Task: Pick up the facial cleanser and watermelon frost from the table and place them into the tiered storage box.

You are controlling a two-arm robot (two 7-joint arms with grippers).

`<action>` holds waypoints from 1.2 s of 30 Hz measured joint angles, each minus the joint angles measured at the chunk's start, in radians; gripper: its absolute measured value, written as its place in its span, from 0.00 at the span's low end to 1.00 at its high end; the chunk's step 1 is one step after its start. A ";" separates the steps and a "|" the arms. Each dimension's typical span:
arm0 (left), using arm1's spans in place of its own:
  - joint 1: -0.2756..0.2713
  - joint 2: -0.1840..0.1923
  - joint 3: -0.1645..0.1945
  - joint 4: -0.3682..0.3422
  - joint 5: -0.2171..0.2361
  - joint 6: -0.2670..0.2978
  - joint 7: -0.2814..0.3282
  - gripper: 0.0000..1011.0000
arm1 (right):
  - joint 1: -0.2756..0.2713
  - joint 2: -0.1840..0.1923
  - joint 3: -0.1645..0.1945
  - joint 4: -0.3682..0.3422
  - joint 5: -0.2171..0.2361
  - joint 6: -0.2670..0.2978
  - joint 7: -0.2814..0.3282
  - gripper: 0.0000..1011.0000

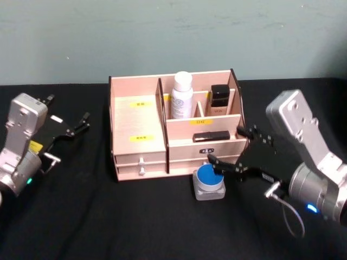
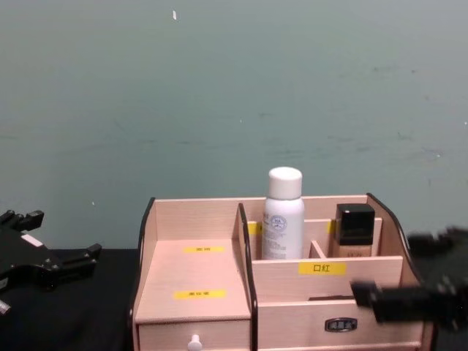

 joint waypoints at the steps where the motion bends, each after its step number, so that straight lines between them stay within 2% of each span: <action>1: 0.000 0.000 0.000 0.000 0.000 0.000 0.000 0.99 | -0.024 0.000 0.004 -0.011 -0.004 0.011 -0.006 0.99; 6: 0.000 0.000 0.000 0.000 0.000 0.000 0.000 0.99 | -0.089 -0.018 -0.002 -0.022 -0.024 0.054 -0.034 0.99; 10: 0.000 0.000 0.000 0.000 0.000 0.000 0.000 0.99 | -0.110 -0.042 -0.021 -0.015 -0.044 0.080 -0.051 0.99; 18: 0.000 0.000 0.000 0.000 0.000 0.000 0.000 0.99 | -0.104 -0.081 -0.042 0.011 -0.080 0.112 -0.067 0.99; 36: 0.000 0.000 0.000 0.000 0.000 0.000 0.000 0.99 | -0.078 -0.139 -0.044 0.057 -0.138 0.134 -0.069 0.99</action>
